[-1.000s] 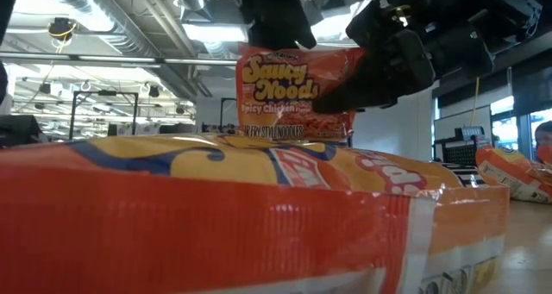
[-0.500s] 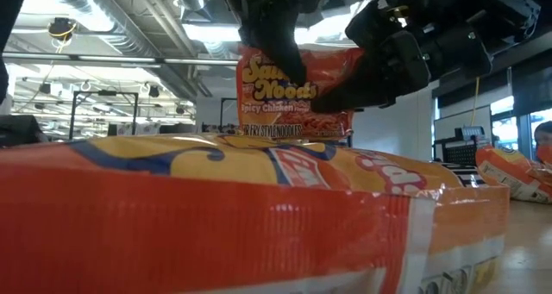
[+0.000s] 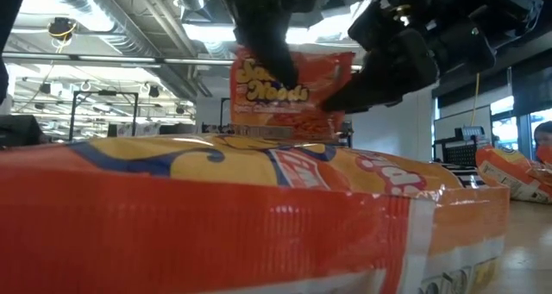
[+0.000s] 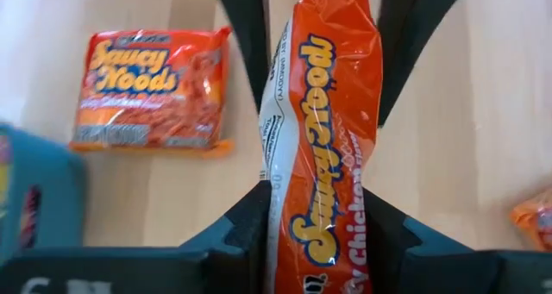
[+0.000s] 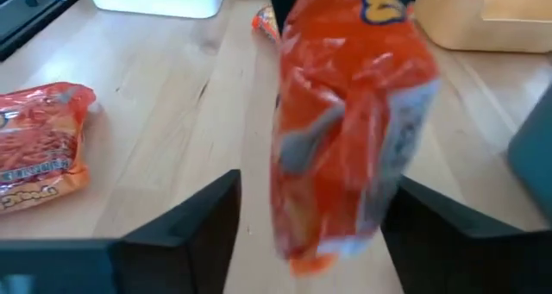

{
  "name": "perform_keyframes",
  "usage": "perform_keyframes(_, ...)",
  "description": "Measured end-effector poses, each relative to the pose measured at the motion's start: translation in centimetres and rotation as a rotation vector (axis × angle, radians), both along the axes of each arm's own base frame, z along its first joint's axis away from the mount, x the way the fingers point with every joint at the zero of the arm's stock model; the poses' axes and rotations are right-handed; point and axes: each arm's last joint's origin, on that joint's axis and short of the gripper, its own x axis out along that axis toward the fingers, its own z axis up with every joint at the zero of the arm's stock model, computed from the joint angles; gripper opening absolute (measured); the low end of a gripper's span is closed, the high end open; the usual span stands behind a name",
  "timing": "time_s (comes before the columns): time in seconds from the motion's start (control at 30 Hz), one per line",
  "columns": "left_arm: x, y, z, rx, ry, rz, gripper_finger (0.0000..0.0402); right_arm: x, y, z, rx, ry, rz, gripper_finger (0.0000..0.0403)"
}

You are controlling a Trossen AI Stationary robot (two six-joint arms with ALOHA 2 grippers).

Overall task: Sort Maruchan noodles
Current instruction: Put the orange noodle pack into the yellow bin

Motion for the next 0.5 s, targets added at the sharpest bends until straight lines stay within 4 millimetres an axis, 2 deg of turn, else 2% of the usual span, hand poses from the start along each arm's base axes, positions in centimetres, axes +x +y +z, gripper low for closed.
perform_keyframes(0.13,-1.5,0.3,1.1,0.049,0.048,0.028,0.0112,-0.9,-0.1,1.6,-0.017,-0.008,-0.009,0.0262)
perform_keyframes(0.27,-3.5,0.8,2.8,0.136,0.083,0.08,0.0112,-1.8,-0.3,2.8,-0.04,-0.003,-0.008,0.0266)
perform_keyframes(0.5,-7.7,3.3,6.0,0.239,0.155,0.21,0.0113,-2.0,-0.3,2.6,-0.042,0.017,-0.006,0.0264)
